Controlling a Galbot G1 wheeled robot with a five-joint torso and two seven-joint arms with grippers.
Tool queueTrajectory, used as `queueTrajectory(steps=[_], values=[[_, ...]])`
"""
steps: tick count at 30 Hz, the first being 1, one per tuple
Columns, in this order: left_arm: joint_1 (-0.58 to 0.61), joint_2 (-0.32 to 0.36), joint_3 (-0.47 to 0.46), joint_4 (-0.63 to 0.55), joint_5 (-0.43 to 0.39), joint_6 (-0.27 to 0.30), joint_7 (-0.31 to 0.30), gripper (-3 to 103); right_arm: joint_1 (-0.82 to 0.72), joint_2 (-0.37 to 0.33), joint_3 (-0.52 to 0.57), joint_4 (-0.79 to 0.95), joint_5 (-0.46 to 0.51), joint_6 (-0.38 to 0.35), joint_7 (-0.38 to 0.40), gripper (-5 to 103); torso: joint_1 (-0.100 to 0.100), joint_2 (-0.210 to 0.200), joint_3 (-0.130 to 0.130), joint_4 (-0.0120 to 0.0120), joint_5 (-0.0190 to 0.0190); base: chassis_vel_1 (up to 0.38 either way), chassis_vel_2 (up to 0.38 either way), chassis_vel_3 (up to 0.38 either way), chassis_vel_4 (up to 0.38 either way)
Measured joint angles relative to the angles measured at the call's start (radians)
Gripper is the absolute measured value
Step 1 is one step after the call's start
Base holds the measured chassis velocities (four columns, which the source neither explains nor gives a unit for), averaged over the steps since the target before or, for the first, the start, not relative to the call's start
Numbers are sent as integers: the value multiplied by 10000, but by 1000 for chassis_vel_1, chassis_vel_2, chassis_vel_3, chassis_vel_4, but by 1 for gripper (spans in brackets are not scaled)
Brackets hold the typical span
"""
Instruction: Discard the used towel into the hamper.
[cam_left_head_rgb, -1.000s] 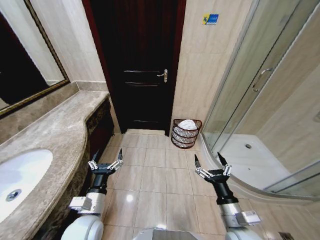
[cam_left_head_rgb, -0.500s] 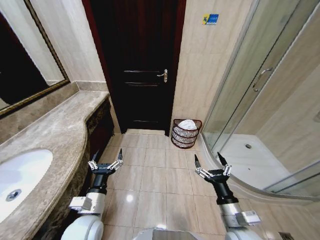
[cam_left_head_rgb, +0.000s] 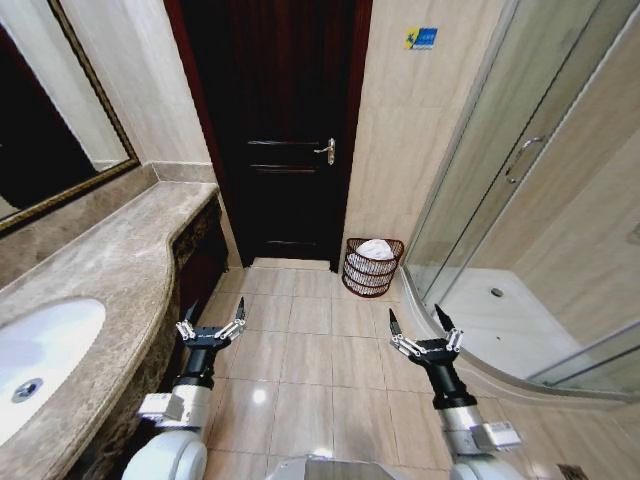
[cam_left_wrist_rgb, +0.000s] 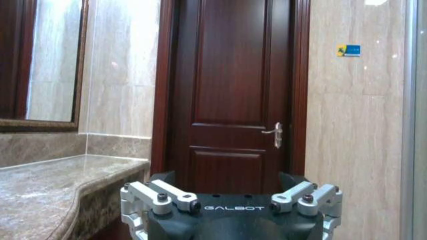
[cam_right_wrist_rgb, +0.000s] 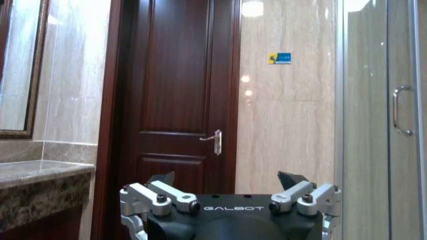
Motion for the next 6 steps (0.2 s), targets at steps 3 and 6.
queueTrajectory(steps=[3, 6], values=[[0, 0, 0, 0, 0, 0, 0, 100, 0, 0, 0, 0, 0, 0, 0, 100, 0, 0, 0, 0, 0, 0, 0, 0, 0], [0, 0, 0, 0, 0, 0, 0, 100, 0, 0, 0, 0, 0, 0, 0, 100, 0, 0, 0, 0, 0, 0, 0, 0, 0]])
